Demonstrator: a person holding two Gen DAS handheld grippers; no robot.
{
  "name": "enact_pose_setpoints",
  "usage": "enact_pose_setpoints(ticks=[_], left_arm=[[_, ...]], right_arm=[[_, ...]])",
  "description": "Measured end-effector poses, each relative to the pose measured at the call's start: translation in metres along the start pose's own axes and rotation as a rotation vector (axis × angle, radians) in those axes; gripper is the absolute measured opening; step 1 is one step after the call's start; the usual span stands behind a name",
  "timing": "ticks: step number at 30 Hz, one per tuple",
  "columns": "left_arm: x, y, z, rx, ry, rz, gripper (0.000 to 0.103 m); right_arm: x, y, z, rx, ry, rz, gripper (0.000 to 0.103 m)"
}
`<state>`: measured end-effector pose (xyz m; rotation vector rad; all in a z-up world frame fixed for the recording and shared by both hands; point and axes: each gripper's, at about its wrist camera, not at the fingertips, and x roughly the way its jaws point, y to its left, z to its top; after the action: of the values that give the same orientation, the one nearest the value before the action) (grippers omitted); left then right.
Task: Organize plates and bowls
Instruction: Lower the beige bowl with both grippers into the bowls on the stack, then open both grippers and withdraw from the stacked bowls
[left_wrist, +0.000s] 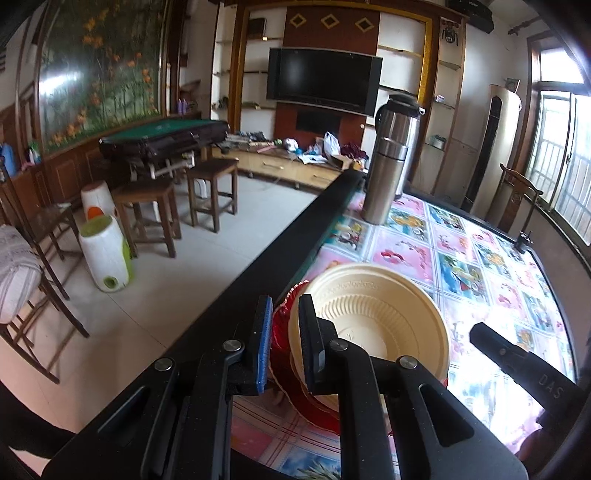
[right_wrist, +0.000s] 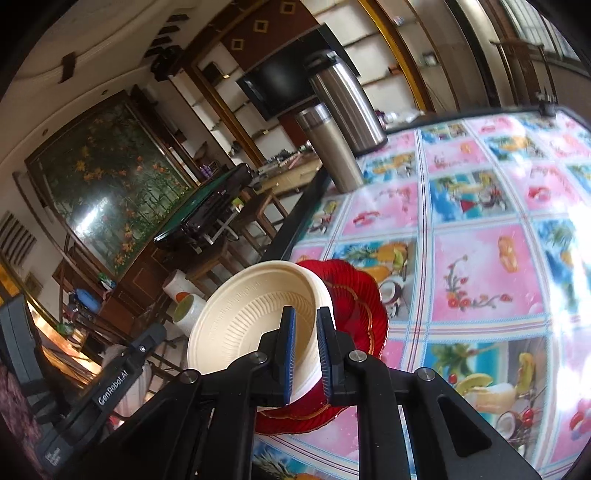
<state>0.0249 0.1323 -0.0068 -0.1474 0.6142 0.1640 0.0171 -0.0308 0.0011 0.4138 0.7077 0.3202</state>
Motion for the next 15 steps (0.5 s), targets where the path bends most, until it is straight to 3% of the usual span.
enact_pose_setpoints(ticks=[3,7,9,15], left_arm=[[-0.008,0.000,0.000,0.011,-0.028,0.018,0.018],[-0.017,0.000,0.000,0.009,-0.058,0.034,0.045],[-0.022,-0.001,0.000,0.010,-0.072,0.047,0.052],[-0.034,0.000,-0.002,0.008,-0.098,0.072,0.074]], right_arm=[[-0.009,0.003,-0.001,-0.029,-0.023,-0.005,0.021],[-0.021,0.007,-0.003,-0.060,-0.058,0.003,0.030],[-0.027,0.010,-0.003,-0.082,-0.075,-0.003,0.035],[-0.045,0.021,-0.009,-0.141,-0.125,0.011,0.060]])
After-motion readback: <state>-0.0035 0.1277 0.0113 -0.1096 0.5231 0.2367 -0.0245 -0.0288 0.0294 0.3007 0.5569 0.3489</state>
